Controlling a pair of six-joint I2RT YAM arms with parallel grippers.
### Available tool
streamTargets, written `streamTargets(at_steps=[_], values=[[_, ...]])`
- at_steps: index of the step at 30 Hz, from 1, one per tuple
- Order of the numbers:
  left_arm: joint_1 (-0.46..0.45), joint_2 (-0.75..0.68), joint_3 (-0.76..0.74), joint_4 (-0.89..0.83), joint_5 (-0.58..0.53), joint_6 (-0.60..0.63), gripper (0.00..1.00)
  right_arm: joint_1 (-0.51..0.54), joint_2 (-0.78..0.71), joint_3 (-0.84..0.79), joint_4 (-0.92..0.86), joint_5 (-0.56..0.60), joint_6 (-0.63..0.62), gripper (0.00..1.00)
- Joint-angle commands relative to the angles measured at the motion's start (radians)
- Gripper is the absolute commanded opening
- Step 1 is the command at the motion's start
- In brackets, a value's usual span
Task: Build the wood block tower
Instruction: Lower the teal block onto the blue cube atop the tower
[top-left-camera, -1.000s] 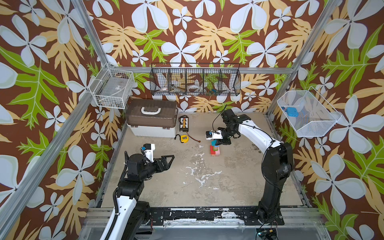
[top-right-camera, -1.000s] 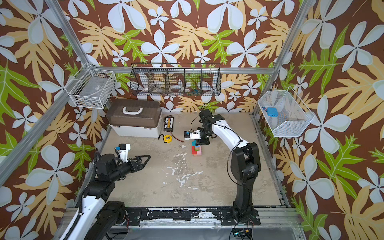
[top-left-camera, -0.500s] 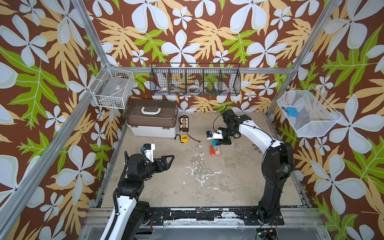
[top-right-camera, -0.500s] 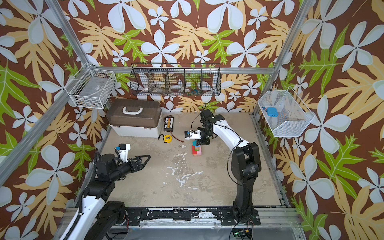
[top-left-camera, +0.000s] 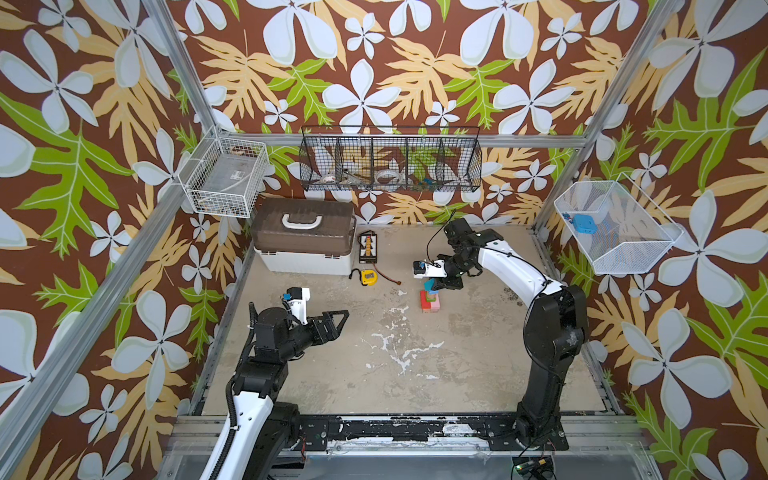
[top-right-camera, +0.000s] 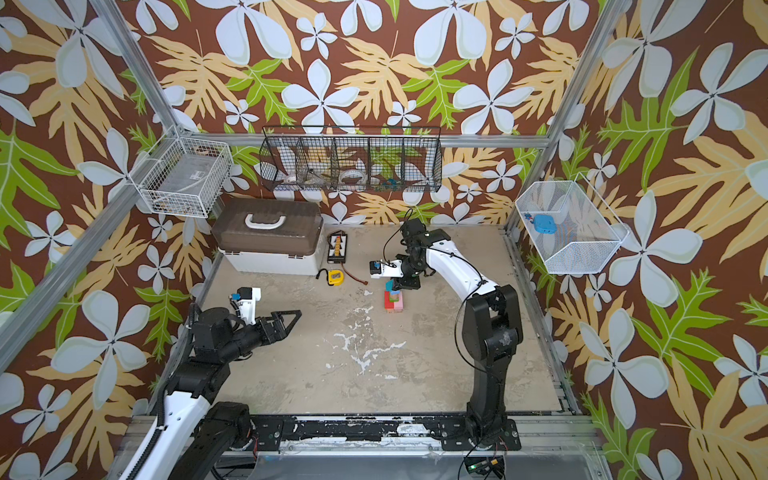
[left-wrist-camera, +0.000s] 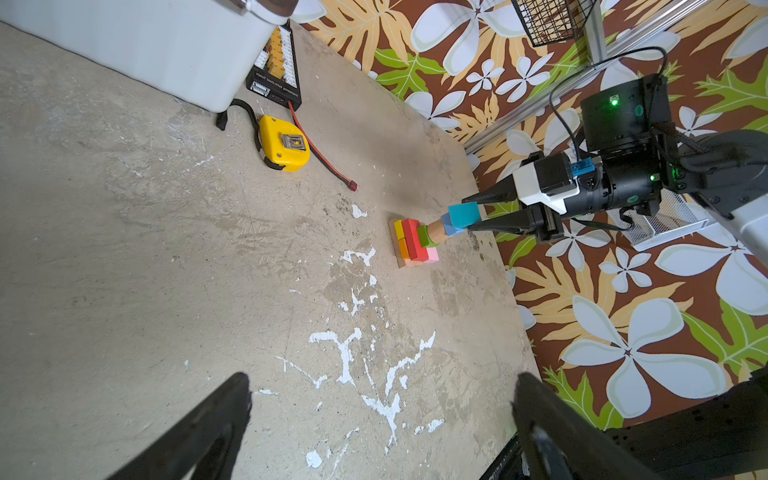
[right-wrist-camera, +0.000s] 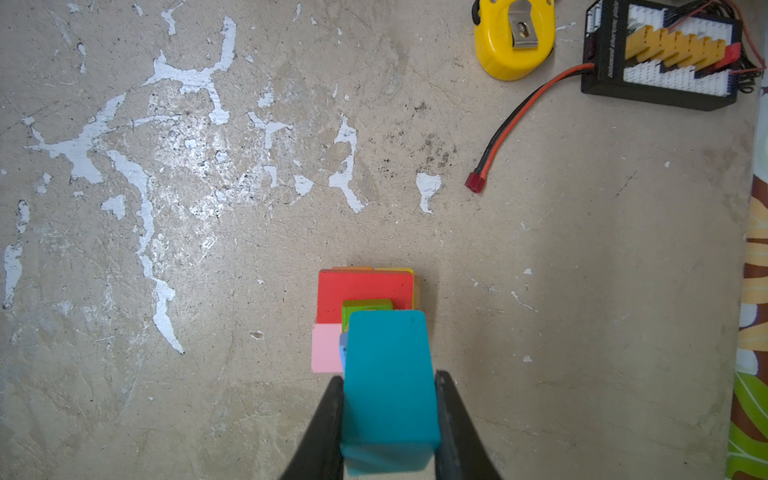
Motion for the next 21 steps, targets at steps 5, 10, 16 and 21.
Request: streamTargets(at_steps=[5, 10, 16, 21], values=[[-0.001, -0.001, 0.000, 0.010, -0.002, 0.005, 1.00, 0.000, -0.002, -0.004, -0.009, -0.029, 0.000, 0.14], [-0.001, 0.000, 0.000, 0.010, 0.000, 0.004, 1.00, 0.000, -0.003, -0.007, -0.007, -0.031, 0.001, 0.16], [-0.001, 0.000, 0.000, 0.010, 0.001, 0.006, 1.00, 0.001, 0.003, -0.008, -0.006, -0.022, 0.005, 0.16], [-0.001, -0.001, -0.002, 0.011, 0.000, 0.005, 1.00, -0.001, 0.003, -0.008, -0.003, -0.011, 0.007, 0.19]])
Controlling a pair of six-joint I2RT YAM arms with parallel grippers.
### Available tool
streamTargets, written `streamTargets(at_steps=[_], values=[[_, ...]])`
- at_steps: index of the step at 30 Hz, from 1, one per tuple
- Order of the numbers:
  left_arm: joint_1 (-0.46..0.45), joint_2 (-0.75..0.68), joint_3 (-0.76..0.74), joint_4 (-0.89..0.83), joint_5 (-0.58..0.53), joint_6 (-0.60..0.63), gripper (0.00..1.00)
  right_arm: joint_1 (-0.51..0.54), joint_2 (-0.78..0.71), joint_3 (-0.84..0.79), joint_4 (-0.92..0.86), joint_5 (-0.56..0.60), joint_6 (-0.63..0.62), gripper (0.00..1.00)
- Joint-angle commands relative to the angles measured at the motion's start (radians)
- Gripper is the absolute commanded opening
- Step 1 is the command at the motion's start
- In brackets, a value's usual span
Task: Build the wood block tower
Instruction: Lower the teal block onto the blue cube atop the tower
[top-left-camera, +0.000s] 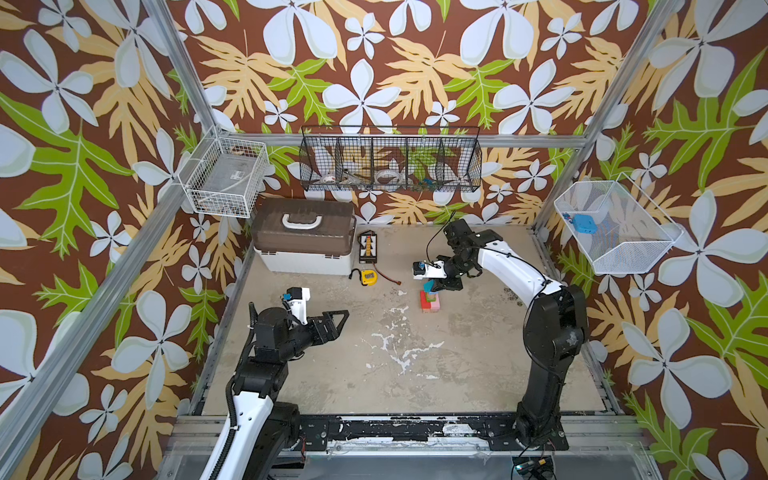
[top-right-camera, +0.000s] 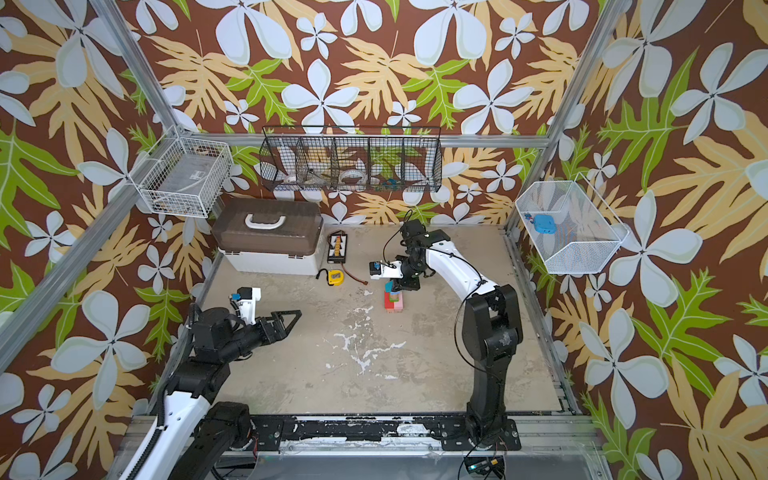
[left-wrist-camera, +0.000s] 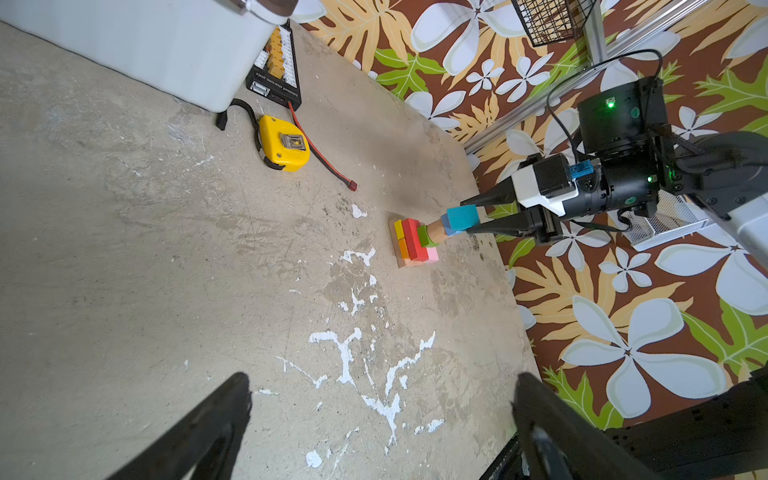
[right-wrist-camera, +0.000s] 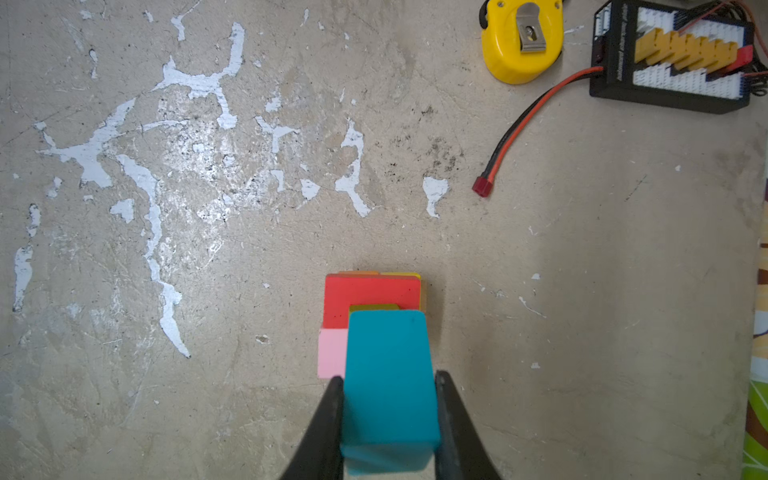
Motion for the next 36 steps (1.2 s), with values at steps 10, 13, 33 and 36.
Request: streamTargets(at_steps=[10, 13, 33, 36], values=[[-0.001, 0.000, -0.002, 0.012, 0.001, 0.004, 1.00, -0.004, 0.004, 0.000, 0.009, -0.002, 0.023, 0.34], [-0.001, 0.000, -0.002, 0.012, 0.002, 0.004, 1.00, -0.005, 0.003, 0.000, 0.010, -0.004, 0.025, 0.38], [-0.001, 0.002, -0.002, 0.013, 0.001, 0.004, 1.00, -0.017, -0.004, 0.006, 0.021, -0.042, 0.052, 0.50], [-0.001, 0.002, -0.002, 0.014, 0.000, 0.004, 1.00, -0.039, -0.022, 0.026, 0.025, -0.104, 0.066, 0.57]])
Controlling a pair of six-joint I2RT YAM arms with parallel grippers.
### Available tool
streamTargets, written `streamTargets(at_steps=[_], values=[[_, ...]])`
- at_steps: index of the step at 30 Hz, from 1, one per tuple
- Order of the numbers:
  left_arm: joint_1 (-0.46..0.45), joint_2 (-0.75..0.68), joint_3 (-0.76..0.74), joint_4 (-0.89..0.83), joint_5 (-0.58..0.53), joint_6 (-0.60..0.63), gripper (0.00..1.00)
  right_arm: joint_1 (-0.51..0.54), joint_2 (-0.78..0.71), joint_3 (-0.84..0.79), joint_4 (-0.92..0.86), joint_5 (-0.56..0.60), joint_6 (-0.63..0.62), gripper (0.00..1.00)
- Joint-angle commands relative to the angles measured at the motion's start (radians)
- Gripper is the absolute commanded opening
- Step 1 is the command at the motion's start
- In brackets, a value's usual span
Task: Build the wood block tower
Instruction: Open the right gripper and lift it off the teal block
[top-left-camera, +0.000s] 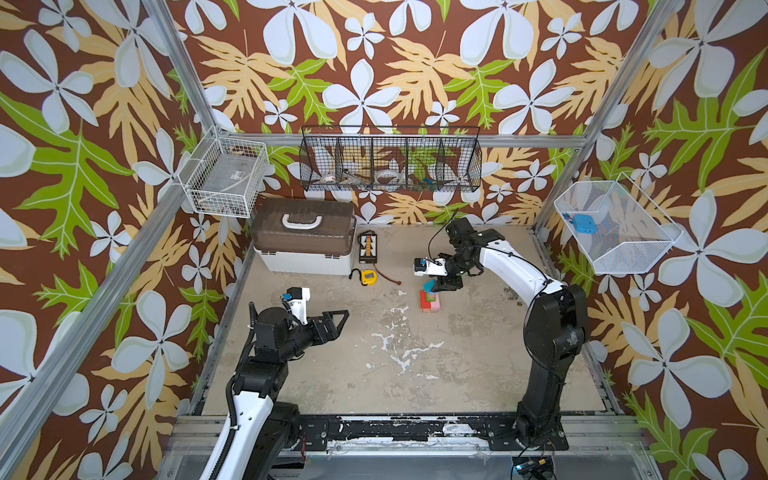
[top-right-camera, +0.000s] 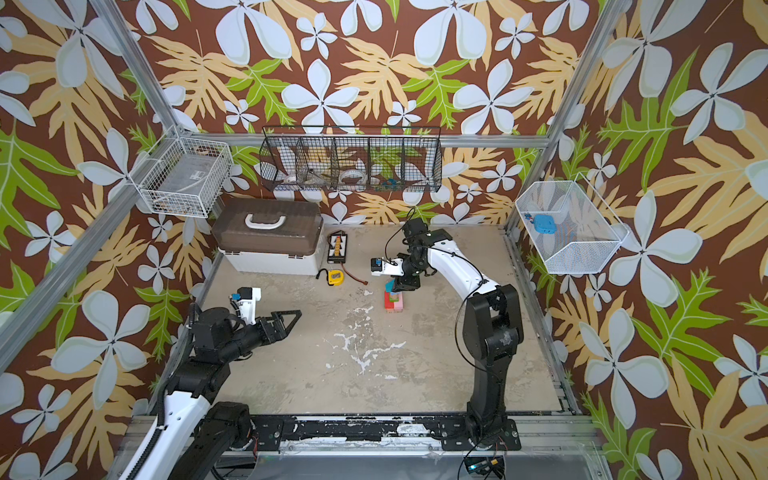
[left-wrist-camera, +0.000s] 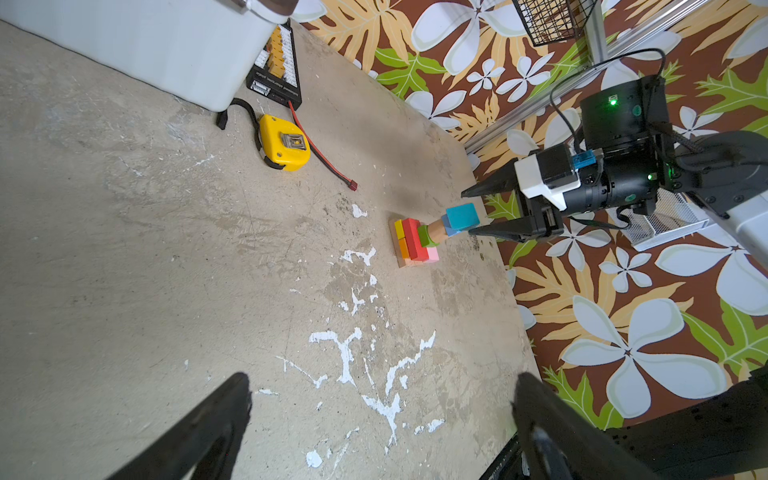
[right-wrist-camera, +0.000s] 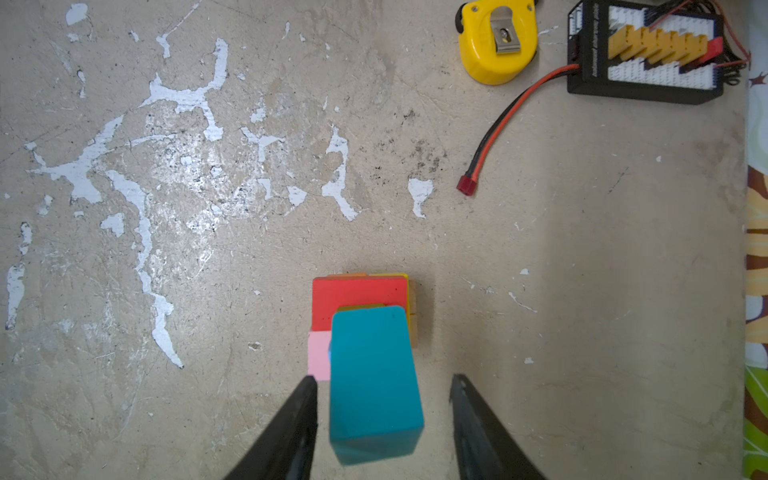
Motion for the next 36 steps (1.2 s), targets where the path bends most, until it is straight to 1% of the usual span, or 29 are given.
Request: streamTargets(at_steps=[1, 3, 4, 7, 9, 11, 12, 15, 17, 18, 19, 20, 22, 25, 28, 30, 32, 34, 36], values=[[-0.001, 0.001, -0.002, 0.013, 0.000, 0.004, 1.00, -0.018, -0.035, 0.022, 0.005, -0.094, 0.022, 0.59], [-0.001, 0.002, -0.002, 0.012, 0.000, 0.004, 1.00, -0.026, -0.072, 0.021, 0.013, -0.135, 0.020, 0.62], [-0.001, 0.003, -0.002, 0.013, 0.000, 0.003, 1.00, -0.027, -0.098, 0.014, 0.024, -0.140, 0.016, 0.63], [-0.001, 0.004, -0.002, 0.014, -0.003, 0.004, 1.00, -0.039, -0.182, -0.026, 0.072, -0.209, 0.020, 0.65], [-0.001, 0.002, -0.002, 0.015, -0.005, 0.004, 1.00, -0.055, -0.243, -0.060, 0.125, -0.264, 0.048, 0.65], [-0.001, -0.001, -0.002, 0.013, -0.008, 0.004, 1.00, -0.075, -0.314, -0.110, 0.217, -0.326, 0.114, 0.65], [-0.001, -0.002, -0.002, 0.014, -0.010, 0.004, 1.00, -0.086, -0.352, -0.145, 0.282, -0.354, 0.166, 0.65], [-0.001, -0.004, 0.000, 0.013, -0.020, 0.006, 1.00, -0.128, -0.469, -0.254, 0.490, -0.388, 0.359, 0.65], [0.000, -0.006, 0.000, 0.013, -0.028, 0.006, 1.00, -0.191, -0.539, -0.356, 0.648, -0.474, 0.481, 0.62], [0.002, -0.008, 0.001, 0.012, -0.033, 0.006, 1.00, -0.222, -0.570, -0.411, 0.735, -0.509, 0.551, 0.61], [0.003, -0.011, 0.001, 0.013, -0.038, 0.007, 1.00, -0.262, -0.611, -0.495, 0.883, -0.527, 0.671, 0.59], [0.005, -0.014, 0.001, 0.012, -0.042, 0.008, 1.00, -0.279, -0.640, -0.563, 0.987, -0.499, 0.767, 0.59], [0.006, -0.026, 0.003, 0.012, -0.057, 0.011, 1.00, -0.286, -0.708, -0.696, 1.159, -0.334, 0.909, 0.59], [0.008, -0.044, 0.004, 0.010, -0.086, 0.012, 1.00, -0.288, -0.796, -0.880, 1.313, -0.136, 1.039, 0.60], [0.014, -0.052, 0.004, 0.009, -0.102, 0.017, 1.00, -0.319, -0.896, -1.067, 1.490, -0.016, 1.167, 0.63], [0.021, -0.053, 0.005, 0.009, -0.107, 0.021, 1.00, -0.326, -0.952, -1.162, 1.548, 0.052, 1.186, 0.65], [0.026, -0.063, 0.004, 0.021, -0.114, 0.036, 1.00, -0.326, -0.997, -1.233, 1.555, 0.138, 1.154, 0.66], [0.036, -0.087, -0.007, 0.048, -0.110, 0.045, 1.00, -0.327, -1.029, -1.307, 1.577, 0.267, 1.186, 0.68], [0.045, -0.114, -0.015, 0.063, -0.119, 0.049, 1.00, -0.330, -1.042, -1.387, 1.646, 0.325, 1.186, 0.70]])
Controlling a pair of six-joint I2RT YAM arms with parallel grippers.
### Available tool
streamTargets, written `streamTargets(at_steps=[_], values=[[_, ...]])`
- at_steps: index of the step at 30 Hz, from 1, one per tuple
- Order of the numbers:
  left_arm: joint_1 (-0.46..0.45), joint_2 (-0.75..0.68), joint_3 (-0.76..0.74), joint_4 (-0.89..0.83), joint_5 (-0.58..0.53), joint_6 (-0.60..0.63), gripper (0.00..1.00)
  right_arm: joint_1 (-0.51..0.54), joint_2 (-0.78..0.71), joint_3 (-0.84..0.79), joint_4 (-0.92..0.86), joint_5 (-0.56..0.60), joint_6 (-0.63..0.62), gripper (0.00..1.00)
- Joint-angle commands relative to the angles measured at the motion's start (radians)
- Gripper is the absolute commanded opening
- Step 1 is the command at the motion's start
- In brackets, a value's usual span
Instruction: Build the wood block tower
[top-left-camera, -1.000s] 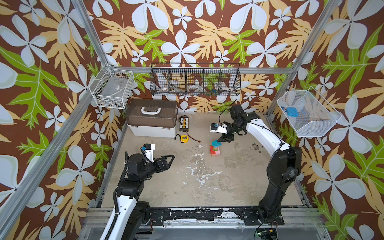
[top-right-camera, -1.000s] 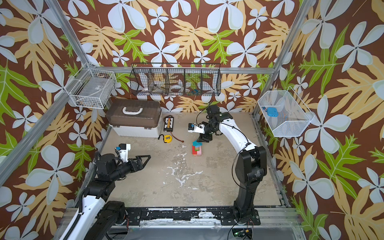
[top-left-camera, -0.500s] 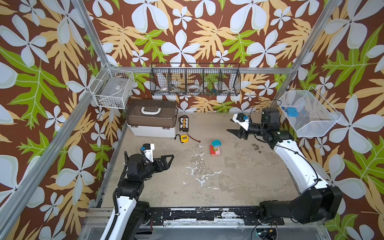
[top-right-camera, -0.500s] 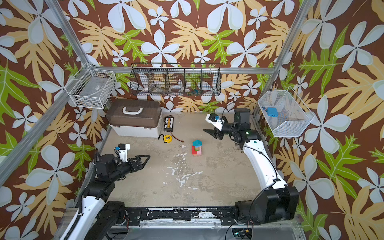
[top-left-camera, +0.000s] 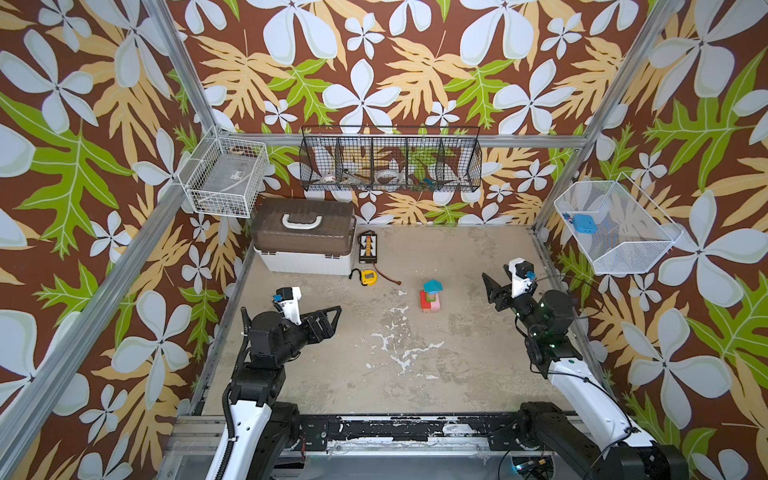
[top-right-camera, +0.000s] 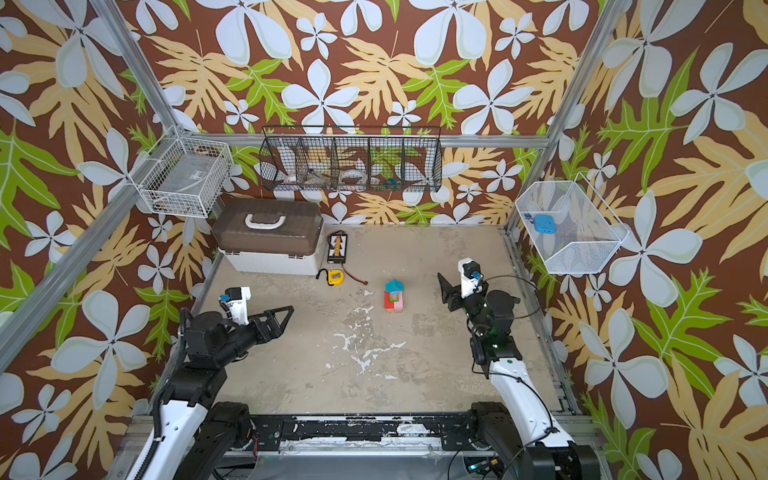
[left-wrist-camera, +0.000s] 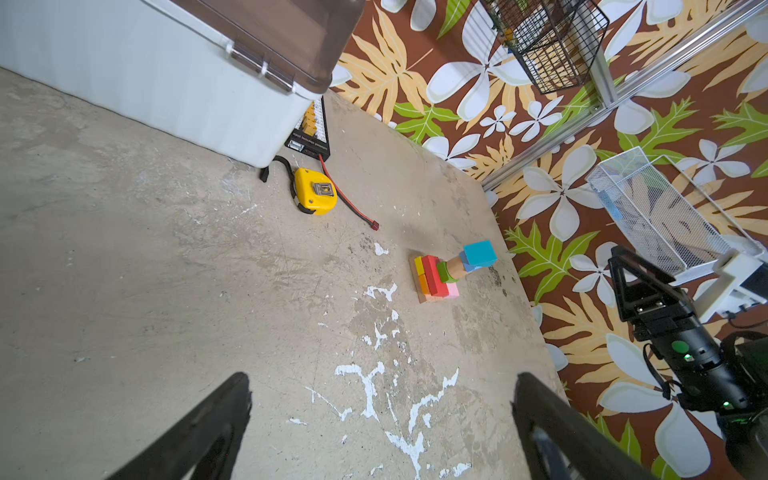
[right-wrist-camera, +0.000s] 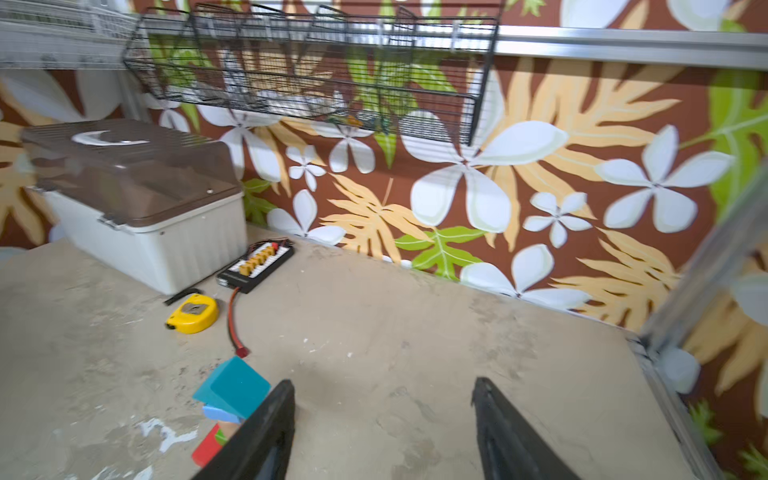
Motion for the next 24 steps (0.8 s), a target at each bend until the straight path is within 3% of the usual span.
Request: streamTargets(at_steps=[1, 4, 5, 9, 11, 14, 16, 18, 20, 22, 24], values=[[0.012, -0.038, -0.007, 0.057, -0.028, 0.024, 1.00, -0.002, -0.011, -0.105, 0.165, 0.231, 0.033, 0.70], [0.013, -0.073, -0.016, 0.066, -0.055, 0.021, 1.00, -0.005, 0.011, -0.195, 0.211, 0.455, 0.043, 0.71], [0.013, -0.078, -0.021, 0.075, -0.057, 0.023, 1.00, -0.021, 0.016, -0.222, 0.231, 0.482, 0.059, 0.72], [0.013, -0.067, -0.053, 0.180, -0.080, 0.014, 1.00, -0.139, 0.028, -0.259, 0.243, 0.403, 0.144, 0.73], [0.013, -0.037, -0.066, 0.274, -0.009, -0.002, 1.00, -0.148, 0.049, -0.273, 0.265, 0.403, 0.147, 0.74], [0.013, 0.058, -0.049, 0.541, 0.205, -0.049, 1.00, -0.149, 0.109, -0.273, 0.304, 0.404, 0.141, 0.75], [0.013, 0.133, -0.021, 0.690, 0.240, -0.132, 1.00, -0.148, 0.154, -0.249, 0.302, 0.383, 0.135, 0.75], [0.013, 0.196, 0.007, 0.792, 0.213, -0.196, 1.00, -0.150, 0.188, -0.244, 0.331, 0.362, 0.139, 0.75], [0.013, 0.255, 0.010, 0.878, 0.170, -0.154, 1.00, -0.149, 0.218, -0.250, 0.375, 0.346, 0.155, 0.78], [0.013, 0.306, -0.022, 0.878, 0.002, -0.067, 1.00, -0.149, 0.263, -0.267, 0.450, 0.317, 0.173, 0.81], [0.013, 0.356, -0.104, 0.907, -0.248, -0.082, 1.00, -0.149, 0.310, -0.278, 0.522, 0.286, 0.175, 0.82]])
